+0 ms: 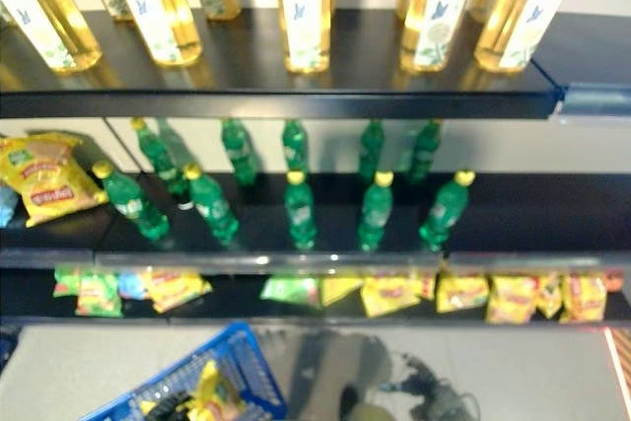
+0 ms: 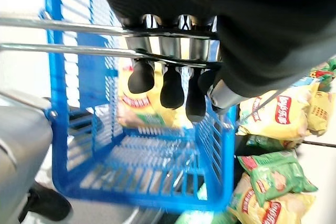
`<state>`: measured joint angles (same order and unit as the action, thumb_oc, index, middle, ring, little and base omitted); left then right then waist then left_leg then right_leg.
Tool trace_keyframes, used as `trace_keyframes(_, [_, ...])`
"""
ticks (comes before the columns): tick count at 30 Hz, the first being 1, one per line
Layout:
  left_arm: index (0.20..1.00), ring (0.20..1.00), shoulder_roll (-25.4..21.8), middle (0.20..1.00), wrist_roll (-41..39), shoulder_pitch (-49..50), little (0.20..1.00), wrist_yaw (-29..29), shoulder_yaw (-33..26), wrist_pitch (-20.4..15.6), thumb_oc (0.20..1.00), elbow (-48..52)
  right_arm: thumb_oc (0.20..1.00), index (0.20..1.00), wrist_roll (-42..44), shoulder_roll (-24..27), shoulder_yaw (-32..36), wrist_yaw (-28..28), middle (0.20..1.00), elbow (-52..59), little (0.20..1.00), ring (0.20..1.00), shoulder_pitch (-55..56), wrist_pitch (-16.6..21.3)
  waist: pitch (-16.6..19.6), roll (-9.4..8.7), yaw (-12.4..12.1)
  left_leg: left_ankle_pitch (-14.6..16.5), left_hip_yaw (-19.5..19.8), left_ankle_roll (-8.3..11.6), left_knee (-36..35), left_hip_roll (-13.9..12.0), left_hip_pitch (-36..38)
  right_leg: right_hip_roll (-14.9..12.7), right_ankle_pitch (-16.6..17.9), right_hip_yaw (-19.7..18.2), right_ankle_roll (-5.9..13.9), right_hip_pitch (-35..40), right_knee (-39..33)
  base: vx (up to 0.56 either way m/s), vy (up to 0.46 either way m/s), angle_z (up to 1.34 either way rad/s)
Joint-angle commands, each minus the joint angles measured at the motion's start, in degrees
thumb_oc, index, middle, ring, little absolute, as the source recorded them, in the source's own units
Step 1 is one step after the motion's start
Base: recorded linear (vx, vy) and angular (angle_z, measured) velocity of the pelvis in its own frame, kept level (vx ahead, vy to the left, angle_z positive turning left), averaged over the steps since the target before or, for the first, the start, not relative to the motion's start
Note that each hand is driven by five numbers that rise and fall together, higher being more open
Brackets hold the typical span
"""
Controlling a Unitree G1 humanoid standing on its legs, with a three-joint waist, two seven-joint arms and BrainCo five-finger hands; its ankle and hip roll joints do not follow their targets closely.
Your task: Pick up the snacks into the basket
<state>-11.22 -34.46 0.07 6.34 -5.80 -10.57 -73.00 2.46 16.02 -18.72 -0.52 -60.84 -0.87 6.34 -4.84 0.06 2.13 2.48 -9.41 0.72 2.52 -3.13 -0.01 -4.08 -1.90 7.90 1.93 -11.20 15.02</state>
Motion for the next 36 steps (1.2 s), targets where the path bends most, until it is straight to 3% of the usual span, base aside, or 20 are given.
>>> trace_keyframes(1, [0.200,0.200,-1.3,0.200,0.3,-0.5,0.200,0.6,-1.4,-2.4,0.200,1.4,1.000,1.000,1.2,-0.8,-0.9,0.2,1.000,3.8,1.000,1.000,-2.2,1.7,1.0,-1.22,-2.7,2.1,4.8,-1.00,3.0,1.5,-0.6,-7.0,4.5,-2.5,6.07,6.9,-6.4,-0.09,-0.225,0.32])
trace_keyframes(3, [0.200,0.200,-1.3,0.200,0.3,-0.5,0.200,0.6,-1.4,-2.4,0.200,1.4,1.000,1.000,1.2,-0.8,-0.9,0.2,1.000,3.8,1.000,1.000,-2.2,1.7,1.0,-1.23,-2.7,2.2,4.8,-1.01,3.1,1.5,-0.6,-7.0,4.6,-2.4,6.08,7.1,-6.5,-0.03,-0.116,0.15])
trace_keyframes(4, [0.200,0.200,-1.6,0.200,0.0,-0.3,0.200,0.6,-2.2,-2.5,0.200,1.3,1.000,1.000,0.5,-0.6,-1.7,0.4,1.000,5.2,1.000,1.000,-2.5,1.8,1.4,-2.15,-3.9,2.7,4.5,-0.35,4.0,0.9,-1.4,-8.3,4.5,-1.8,6.76,9.3,-10.4,-0.09,-0.253,-0.10])
trace_keyframes(6, [0.200,0.200,-1.7,0.200,-1.1,-0.2,0.200,1.1,-3.1,-2.3,0.200,0.8,1.000,1.000,0.3,0.1,-3.2,0.5,1.000,8.1,1.000,1.000,-3.6,2.0,1.4,-2.94,-4.2,2.5,4.0,0.61,4.7,-0.1,-1.7,-7.7,4.1,-1.7,7.07,10.0,-13.4,-0.09,-0.258,-0.29])
trace_keyframes(8, [0.200,0.200,-1.2,0.200,-0.2,0.6,0.200,0.9,-3.3,-2.1,0.200,1.2,1.000,1.000,-0.2,3.6,-4.9,2.8,1.000,19.3,1.000,1.000,-2.6,2.8,1.6,-3.45,-3.7,0.4,4.0,1.97,2.8,-1.8,-1.2,-6.2,3.6,-1.8,6.86,10.3,-14.4,-0.07,-0.192,-0.29])
trace_keyframes(16, [0.200,0.200,-0.4,0.200,1.9,1.8,0.200,-0.1,-3.5,-2.4,0.200,2.7,1.000,1.000,2.5,12.8,-5.1,8.7,1.000,41.6,1.000,1.000,1.5,5.5,1.7,-3.11,-2.2,-1.7,4.3,3.11,-0.3,-3.0,-0.2,-5.3,3.9,-0.5,6.75,11.5,-16.3,-0.04,-0.068,0.07])
trace_keyframes(20, [0.200,0.200,-1.3,0.200,3.1,1.9,0.200,-0.2,-4.9,-2.5,0.200,2.3,1.000,1.000,4.8,17.4,-3.2,11.4,1.000,54.9,1.000,1.000,4.0,7.0,2.1,-2.80,-1.7,-1.6,3.9,3.42,-0.9,-3.4,0.9,-5.2,3.9,-0.6,6.80,12.2,-16.6,0.01,0.005,0.01])
trace_keyframes(22, [0.200,0.200,-1.9,0.200,3.9,1.6,0.200,0.3,-6.3,-2.8,0.200,1.5,1.000,1.000,10.5,19.6,1.1,12.5,1.000,65.9,1.000,1.000,7.4,8.9,2.2,-2.61,-0.9,-1.3,3.6,3.54,-1.1,-3.4,1.5,-5.3,3.8,-0.7,6.87,12.5,-16.5,0.02,0.014,0.00])
trace_keyframes(25, [0.200,0.200,-1.9,0.200,4.1,1.7,0.200,0.5,-7.0,-3.0,0.200,1.0,1.000,1.000,14.5,19.7,5.0,12.7,1.000,72.0,1.000,1.000,11.4,9.9,2.2,-2.35,-0.5,-1.0,3.2,3.53,-1.0,-3.4,2.0,-5.4,3.6,-0.8,6.95,12.6,-16.2,0.01,0.009,0.02])
trace_keyframes(27, [0.200,0.200,-1.8,0.200,3.9,2.0,0.200,0.7,-7.4,-3.2,0.200,1.1,1.000,1.000,15.5,19.1,7.5,11.9,1.000,74.6,1.000,1.000,13.2,10.3,2.2,-2.15,-0.2,-0.8,3.1,3.52,-0.9,-3.4,2.2,-5.5,3.5,-0.9,6.98,12.6,-16.0,0.00,0.017,-0.01])
trace_keyframes(30, [0.200,0.200,-1.6,0.200,3.7,2.6,0.200,2.3,-8.3,-4.0,0.200,1.6,1.000,1.000,13.8,15.5,14.7,5.5,1.000,79.4,1.000,1.000,15.2,13.2,1.2,-1.23,0.8,-0.2,2.6,3.26,0.1,-3.2,1.9,-5.8,3.1,-1.4,7.13,11.5,-14.3,-0.02,0.039,-0.10])
trace_keyframes(36, [0.200,0.200,-1.5,0.200,2.7,1.0,0.200,5.5,-6.8,-5.0,0.200,4.3,1.000,1.000,7.0,12.1,20.9,-7.4,1.000,78.8,1.000,1.000,11.6,14.9,-4.1,-0.20,1.3,0.3,3.3,3.13,4.2,-3.2,-3.1,-6.3,2.3,-1.9,6.98,6.3,-9.4,-0.15,0.019,-0.06])
